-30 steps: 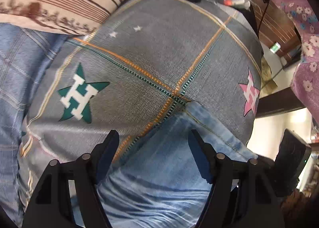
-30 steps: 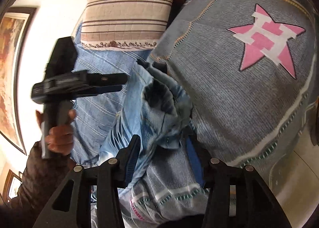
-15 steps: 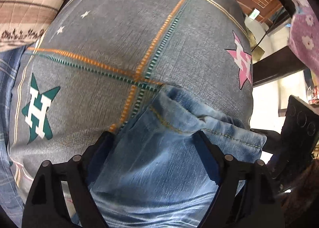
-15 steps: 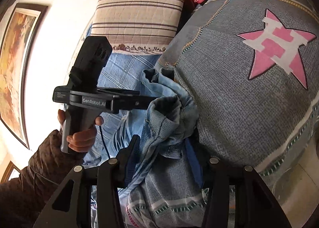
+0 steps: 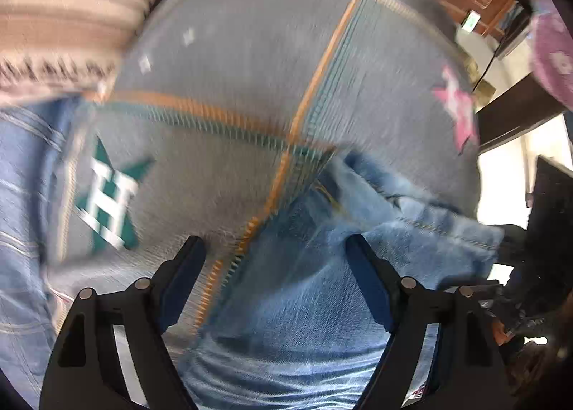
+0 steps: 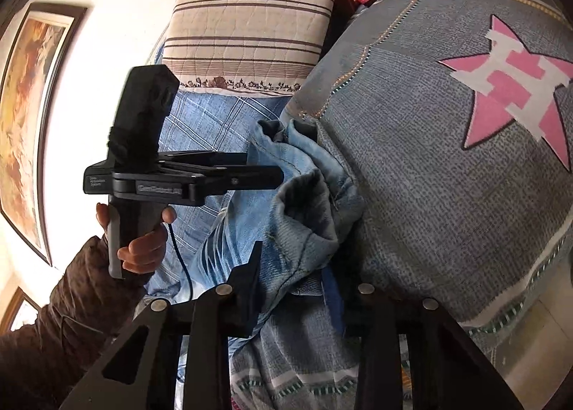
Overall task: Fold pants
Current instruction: 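Fold the hem with the right gripper toward the left gripper while the left grasps the jeans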
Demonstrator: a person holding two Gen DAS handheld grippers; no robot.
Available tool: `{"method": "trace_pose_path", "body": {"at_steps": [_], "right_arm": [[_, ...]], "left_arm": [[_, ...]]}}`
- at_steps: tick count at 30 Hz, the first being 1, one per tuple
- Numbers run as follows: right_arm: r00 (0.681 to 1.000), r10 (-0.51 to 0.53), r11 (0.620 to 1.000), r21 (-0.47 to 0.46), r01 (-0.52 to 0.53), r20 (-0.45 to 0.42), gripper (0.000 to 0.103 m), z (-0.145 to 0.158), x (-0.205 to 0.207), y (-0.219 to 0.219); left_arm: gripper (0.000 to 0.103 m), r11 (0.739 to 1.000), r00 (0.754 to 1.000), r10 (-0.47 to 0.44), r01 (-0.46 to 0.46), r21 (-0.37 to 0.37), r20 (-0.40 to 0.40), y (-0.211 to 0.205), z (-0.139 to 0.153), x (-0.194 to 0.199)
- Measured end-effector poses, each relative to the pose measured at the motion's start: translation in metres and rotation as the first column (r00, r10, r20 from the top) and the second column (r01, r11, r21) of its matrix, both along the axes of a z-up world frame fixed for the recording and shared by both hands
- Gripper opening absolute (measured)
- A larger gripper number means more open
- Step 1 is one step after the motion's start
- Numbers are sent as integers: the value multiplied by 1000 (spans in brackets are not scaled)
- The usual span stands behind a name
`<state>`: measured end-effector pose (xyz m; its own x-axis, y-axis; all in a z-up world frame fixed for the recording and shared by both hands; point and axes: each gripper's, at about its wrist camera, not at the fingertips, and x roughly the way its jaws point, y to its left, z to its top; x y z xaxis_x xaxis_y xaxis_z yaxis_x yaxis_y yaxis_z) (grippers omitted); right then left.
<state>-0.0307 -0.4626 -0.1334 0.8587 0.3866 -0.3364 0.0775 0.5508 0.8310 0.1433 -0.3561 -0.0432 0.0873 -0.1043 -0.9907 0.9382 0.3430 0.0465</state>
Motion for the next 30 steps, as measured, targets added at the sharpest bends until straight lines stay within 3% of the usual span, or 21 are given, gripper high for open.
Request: {"method": "trace_pose_path", "body": {"at_steps": [2, 4, 6, 9, 11, 15, 26, 29, 30], "right_arm": [[1000, -3, 1000, -10, 3, -2, 27, 1, 2, 2], [1000, -4, 1000, -3, 4, 6, 24, 1, 2, 1], [1000, -2, 1000, -9, 2, 5, 20, 1, 2, 0], [1000, 11, 999, -48, -9, 23, 14, 9, 2, 4], [998, 32, 996, -86, -28, 48, 13, 21, 1, 7], [994, 69, 986, -160, -54, 91, 12, 44, -2, 15], [975, 171, 939, -324, -117, 144, 12, 96, -1, 61], [976, 172, 938, -324, -122, 130, 12, 96, 3, 65], [982, 155, 944, -310, -113, 112, 12, 91, 2, 60]], "left_arm": [[79, 999, 1000, -3, 3, -50, 1, 0, 2, -1], [61, 996, 1000, 13, -16, -89, -26, 0, 7, -1], [37, 993, 999, 13, -17, -116, -32, 0, 13, -4], [16, 989, 999, 43, -47, -140, -30, 9, 20, -3], [12, 979, 994, 80, -93, -183, -74, 23, 30, 3], [11, 961, 990, 113, -131, -244, -87, 42, 47, 0], [11, 934, 978, 179, -202, -294, -104, 78, 62, -18], [18, 947, 980, 178, -195, -257, -88, 76, 67, -13], [34, 952, 981, 174, -189, -239, -85, 74, 68, -9]]}}
